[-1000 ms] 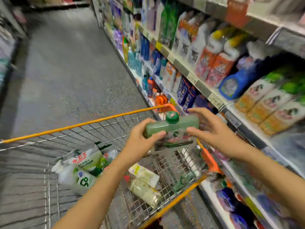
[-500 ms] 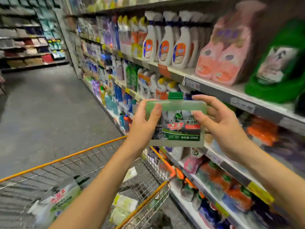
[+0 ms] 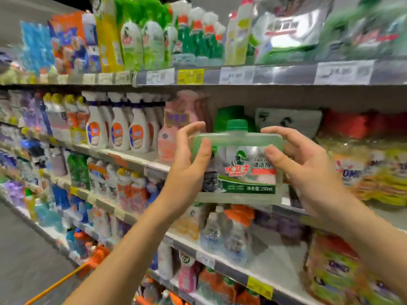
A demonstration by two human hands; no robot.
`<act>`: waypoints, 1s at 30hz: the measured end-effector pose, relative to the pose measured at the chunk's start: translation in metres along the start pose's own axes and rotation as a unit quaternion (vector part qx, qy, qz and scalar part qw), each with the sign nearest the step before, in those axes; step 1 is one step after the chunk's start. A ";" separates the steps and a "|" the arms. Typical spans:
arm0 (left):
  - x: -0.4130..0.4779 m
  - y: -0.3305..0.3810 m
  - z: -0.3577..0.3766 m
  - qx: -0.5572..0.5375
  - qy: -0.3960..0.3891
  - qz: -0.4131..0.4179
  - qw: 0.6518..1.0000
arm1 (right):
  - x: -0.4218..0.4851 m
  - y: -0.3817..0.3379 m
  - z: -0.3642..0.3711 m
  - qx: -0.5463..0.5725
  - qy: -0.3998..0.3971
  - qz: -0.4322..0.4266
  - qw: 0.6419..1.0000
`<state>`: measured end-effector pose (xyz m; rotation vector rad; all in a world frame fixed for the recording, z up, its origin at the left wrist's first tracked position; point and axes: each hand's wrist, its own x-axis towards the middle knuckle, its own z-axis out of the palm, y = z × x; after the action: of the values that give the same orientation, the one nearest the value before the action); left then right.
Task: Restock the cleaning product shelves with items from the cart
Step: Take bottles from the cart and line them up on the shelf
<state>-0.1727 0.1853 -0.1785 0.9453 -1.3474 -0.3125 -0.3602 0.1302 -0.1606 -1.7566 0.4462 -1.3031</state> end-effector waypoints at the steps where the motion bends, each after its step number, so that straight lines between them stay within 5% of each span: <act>1: 0.013 0.004 0.013 -0.013 -0.014 0.022 1.000 | 0.005 -0.008 -0.014 -0.015 0.014 -0.010 1.000; 11: 0.139 0.041 0.116 -0.070 -0.086 0.188 0.976 | 0.059 -0.082 -0.117 -0.064 0.116 -0.081 0.988; 17: 0.220 0.058 0.151 0.046 -0.015 0.337 0.940 | 0.102 -0.121 -0.153 -0.120 0.159 -0.124 0.972; 30: 0.297 0.067 0.185 0.166 -0.078 0.359 0.915 | 0.162 -0.124 -0.198 -0.162 0.196 -0.138 0.957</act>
<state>-0.2902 -0.0510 0.0604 0.6385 -1.8329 0.4261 -0.5018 -0.0033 0.0469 -1.8742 0.6871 -1.8819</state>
